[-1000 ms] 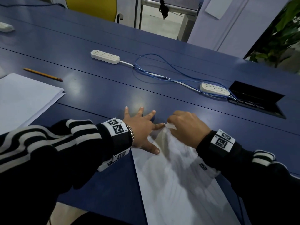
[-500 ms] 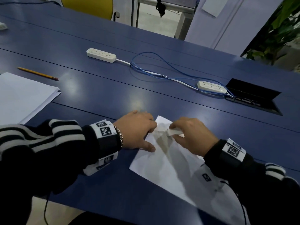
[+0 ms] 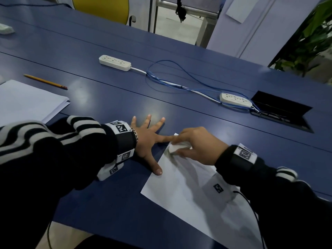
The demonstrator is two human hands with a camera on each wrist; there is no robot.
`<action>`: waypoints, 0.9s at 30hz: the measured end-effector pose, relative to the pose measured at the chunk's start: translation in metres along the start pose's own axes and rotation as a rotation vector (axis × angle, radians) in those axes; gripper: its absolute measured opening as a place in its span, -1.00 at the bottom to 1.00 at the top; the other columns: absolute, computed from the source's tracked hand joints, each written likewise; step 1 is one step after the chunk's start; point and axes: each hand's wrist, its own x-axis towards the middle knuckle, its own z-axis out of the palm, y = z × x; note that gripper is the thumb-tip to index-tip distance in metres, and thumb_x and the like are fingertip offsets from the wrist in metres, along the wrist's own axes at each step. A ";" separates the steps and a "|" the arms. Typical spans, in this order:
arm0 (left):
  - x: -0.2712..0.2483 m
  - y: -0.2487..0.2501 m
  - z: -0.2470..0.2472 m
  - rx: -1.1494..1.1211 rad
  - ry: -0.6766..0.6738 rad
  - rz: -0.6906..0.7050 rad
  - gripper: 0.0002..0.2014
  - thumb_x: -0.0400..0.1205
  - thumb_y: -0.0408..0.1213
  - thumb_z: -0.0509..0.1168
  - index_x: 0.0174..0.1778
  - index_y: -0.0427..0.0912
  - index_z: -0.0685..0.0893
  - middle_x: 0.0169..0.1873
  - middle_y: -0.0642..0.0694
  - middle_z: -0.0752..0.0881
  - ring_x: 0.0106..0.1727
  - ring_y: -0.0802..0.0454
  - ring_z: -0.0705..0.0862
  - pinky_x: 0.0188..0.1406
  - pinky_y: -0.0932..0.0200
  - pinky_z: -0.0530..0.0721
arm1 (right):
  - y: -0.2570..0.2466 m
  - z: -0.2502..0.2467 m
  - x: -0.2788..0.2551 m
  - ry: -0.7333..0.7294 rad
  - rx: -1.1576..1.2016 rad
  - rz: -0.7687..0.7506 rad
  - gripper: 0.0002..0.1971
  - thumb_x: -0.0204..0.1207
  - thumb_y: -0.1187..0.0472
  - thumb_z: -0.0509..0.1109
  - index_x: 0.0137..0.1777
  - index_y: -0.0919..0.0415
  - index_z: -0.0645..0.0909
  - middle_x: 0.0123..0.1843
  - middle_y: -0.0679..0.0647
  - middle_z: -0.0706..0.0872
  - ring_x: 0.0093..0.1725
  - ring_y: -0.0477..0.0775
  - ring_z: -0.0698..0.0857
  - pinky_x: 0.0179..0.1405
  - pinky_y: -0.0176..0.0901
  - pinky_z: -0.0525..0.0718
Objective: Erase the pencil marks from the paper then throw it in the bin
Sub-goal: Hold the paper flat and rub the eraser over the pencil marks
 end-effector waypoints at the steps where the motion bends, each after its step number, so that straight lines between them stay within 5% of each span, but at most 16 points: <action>1: -0.001 0.000 0.000 -0.006 -0.006 -0.006 0.29 0.05 0.74 0.46 0.39 0.92 -0.46 0.73 0.04 -0.64 0.71 -0.46 -0.60 0.49 -0.87 -0.35 | -0.001 0.002 0.003 0.004 -0.009 -0.015 -0.61 0.52 -0.09 0.51 0.36 -0.19 0.69 0.00 -0.08 0.73 -0.03 -0.10 0.65 0.02 -0.25 0.55; 7: 0.000 0.001 -0.001 -0.007 -0.017 -0.036 0.35 -0.01 0.75 0.46 0.48 0.88 -0.43 0.74 0.05 -0.62 0.72 -0.50 -0.58 0.45 -0.90 -0.37 | 0.007 -0.015 -0.005 -0.219 -0.024 -0.072 -0.69 0.43 -0.15 0.50 0.15 -0.14 0.78 0.10 -0.17 0.77 0.08 -0.13 0.72 0.14 -0.17 0.64; 13: -0.002 0.002 -0.004 -0.008 -0.029 -0.048 0.35 -0.02 0.75 0.46 0.41 0.91 -0.48 0.72 0.07 -0.65 0.71 -0.55 -0.56 0.44 -0.93 -0.33 | 0.004 -0.010 0.004 -0.068 -0.055 -0.089 -0.70 0.44 -0.07 0.59 0.14 -0.05 0.81 0.10 -0.06 0.79 0.07 -0.01 0.74 0.11 -0.20 0.62; 16: -0.004 0.003 -0.005 -0.007 -0.041 -0.055 0.39 -0.01 0.72 0.50 0.49 0.86 -0.44 0.72 0.06 -0.65 0.71 -0.53 -0.57 0.43 -0.91 -0.37 | 0.010 -0.012 -0.020 -0.122 -0.049 -0.104 -0.73 0.46 -0.14 0.55 0.11 -0.10 0.80 0.06 -0.18 0.77 0.02 -0.18 0.69 0.03 -0.51 0.48; 23: -0.005 0.014 -0.002 -0.017 -0.025 0.000 0.38 0.16 0.70 0.47 0.67 0.64 -0.41 0.74 0.07 -0.62 0.75 -0.41 -0.55 0.47 -0.91 -0.31 | 0.015 -0.008 -0.041 -0.121 -0.024 -0.022 -0.67 0.42 -0.22 0.45 0.13 -0.17 0.76 0.02 -0.26 0.73 -0.04 -0.29 0.64 0.06 -0.27 0.64; 27: -0.005 0.020 0.007 -0.041 0.022 -0.034 0.39 0.02 0.77 0.41 0.57 0.76 -0.45 0.74 0.11 -0.61 0.73 -0.43 -0.58 0.45 -0.89 -0.40 | 0.011 -0.020 -0.022 -0.138 -0.019 -0.040 -0.67 0.35 -0.18 0.53 0.11 -0.17 0.78 -0.08 -0.30 0.69 -0.15 -0.43 0.57 -0.05 -0.51 0.48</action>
